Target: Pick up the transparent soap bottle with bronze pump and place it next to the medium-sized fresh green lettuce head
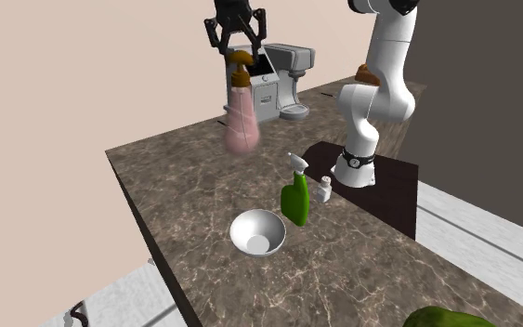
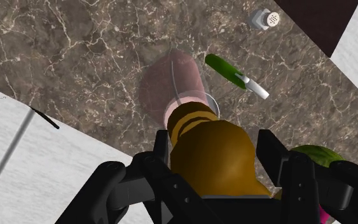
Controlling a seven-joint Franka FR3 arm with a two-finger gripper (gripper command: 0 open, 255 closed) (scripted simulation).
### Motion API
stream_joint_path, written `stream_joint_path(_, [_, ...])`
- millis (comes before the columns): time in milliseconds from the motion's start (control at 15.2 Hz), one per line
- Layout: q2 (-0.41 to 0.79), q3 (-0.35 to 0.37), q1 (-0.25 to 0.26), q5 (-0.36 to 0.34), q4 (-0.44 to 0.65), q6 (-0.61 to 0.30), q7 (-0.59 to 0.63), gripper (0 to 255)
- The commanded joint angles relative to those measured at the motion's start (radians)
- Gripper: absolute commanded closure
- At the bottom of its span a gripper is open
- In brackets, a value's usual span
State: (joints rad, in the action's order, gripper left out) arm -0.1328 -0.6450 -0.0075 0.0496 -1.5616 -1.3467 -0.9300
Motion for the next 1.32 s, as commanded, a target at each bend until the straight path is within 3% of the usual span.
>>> stream_joint_path(0, [0.010,-0.002,0.001,0.006,0.040,0.032,0.001,255])
stream_joint_path(264, [0.042,-0.013,-0.003,0.025,0.121,0.088,-0.008,255])
stream_joint_path(726, [-0.059,0.125,0.076,0.005,0.011,0.043,0.208,255])
stream_joint_path(1254, [-0.084,0.260,0.149,0.033,-0.034,-0.001,0.419,255])
